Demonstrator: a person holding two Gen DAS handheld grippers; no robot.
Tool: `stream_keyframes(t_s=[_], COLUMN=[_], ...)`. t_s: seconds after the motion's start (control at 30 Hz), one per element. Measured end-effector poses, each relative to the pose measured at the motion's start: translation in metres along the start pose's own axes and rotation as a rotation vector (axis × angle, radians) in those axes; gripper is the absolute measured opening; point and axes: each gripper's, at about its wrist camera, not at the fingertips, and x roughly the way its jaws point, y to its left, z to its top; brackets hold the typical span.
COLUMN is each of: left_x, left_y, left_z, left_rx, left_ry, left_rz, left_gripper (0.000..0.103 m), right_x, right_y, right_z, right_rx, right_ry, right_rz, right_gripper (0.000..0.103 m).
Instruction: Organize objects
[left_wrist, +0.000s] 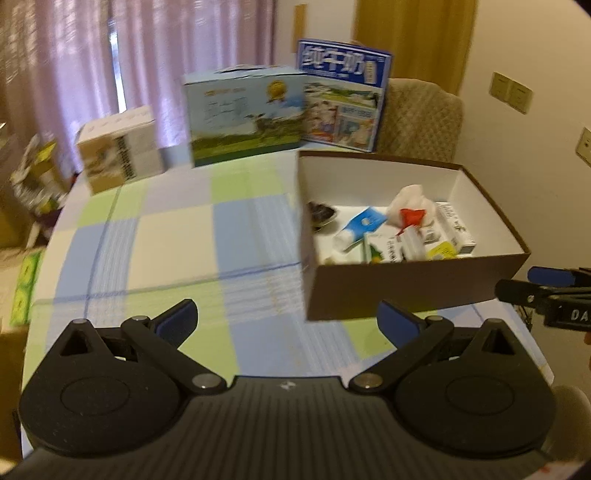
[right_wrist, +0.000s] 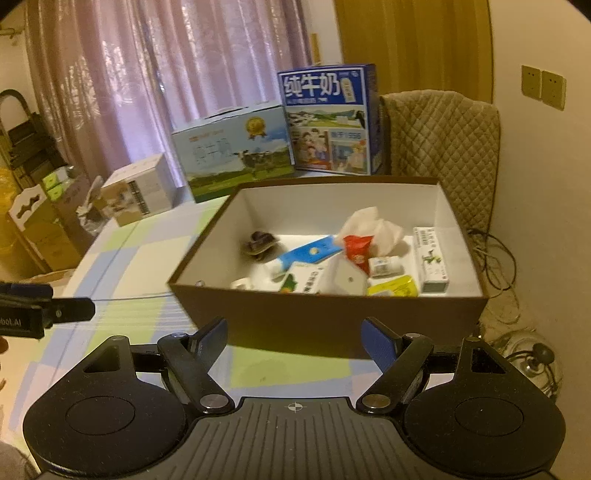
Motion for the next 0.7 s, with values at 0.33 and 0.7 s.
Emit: stream_keyframes(t_s=[0.33, 0.7], left_x=[-0.029, -0.057], left_y=[0.021, 0.034], left_z=[-0.047, -0.081], left_rx=[-0.053, -0.104], left_ry=[0.041, 0.068], left_rz=[0.091, 0.149], left_gripper=[0.102, 0.102], right_x=[-0.008, -0.004], right_y=[0.04, 0.082], right_z=[-0.023, -0.051], right_rx=[-0.033, -0.079], right_ry=[0.026, 0.103], right_rz=[0.059, 0.151], right_gripper=[0.077, 0.077])
